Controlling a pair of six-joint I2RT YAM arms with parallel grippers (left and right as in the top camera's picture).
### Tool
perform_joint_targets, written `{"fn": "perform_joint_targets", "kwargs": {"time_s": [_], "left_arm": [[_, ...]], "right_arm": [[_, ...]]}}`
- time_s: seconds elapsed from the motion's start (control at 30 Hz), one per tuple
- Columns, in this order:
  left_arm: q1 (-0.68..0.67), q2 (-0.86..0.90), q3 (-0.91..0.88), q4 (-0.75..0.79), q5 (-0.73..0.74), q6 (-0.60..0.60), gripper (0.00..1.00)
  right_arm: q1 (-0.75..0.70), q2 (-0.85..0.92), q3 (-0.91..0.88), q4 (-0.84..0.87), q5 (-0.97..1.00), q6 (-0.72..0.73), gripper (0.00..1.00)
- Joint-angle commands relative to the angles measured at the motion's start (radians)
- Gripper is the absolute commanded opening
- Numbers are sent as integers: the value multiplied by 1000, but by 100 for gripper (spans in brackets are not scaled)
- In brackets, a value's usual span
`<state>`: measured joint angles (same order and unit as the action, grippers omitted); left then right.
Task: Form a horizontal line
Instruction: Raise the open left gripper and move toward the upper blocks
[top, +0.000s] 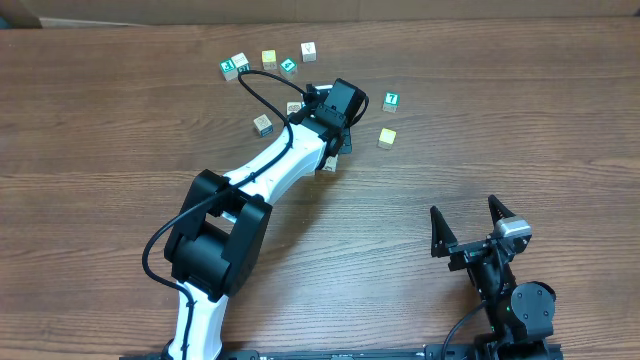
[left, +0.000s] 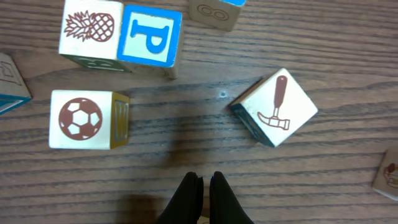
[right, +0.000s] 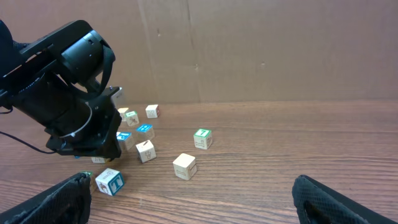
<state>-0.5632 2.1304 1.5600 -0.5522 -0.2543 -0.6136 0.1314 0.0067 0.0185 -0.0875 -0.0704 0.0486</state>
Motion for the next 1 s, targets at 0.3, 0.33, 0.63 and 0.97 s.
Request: {"fn": "perform_joint_targets", "kwargs": {"time_s": [0.3,0.33,0.63,0.97], "left_arm": [[-29,13,12,3,19,9,4],[-29,16,12,3,19,8,4],[-29,41,12,-39,18,8,4],[-32,41,12,-61,11,8,4]], "right_arm": [[-2,-4,-10,6,9,-4,100],[-2,-4,-10,6,9,-4,100],[-2,-4,-10,6,9,-4,100],[-2,-4,-10,6,9,-4,100]]}}
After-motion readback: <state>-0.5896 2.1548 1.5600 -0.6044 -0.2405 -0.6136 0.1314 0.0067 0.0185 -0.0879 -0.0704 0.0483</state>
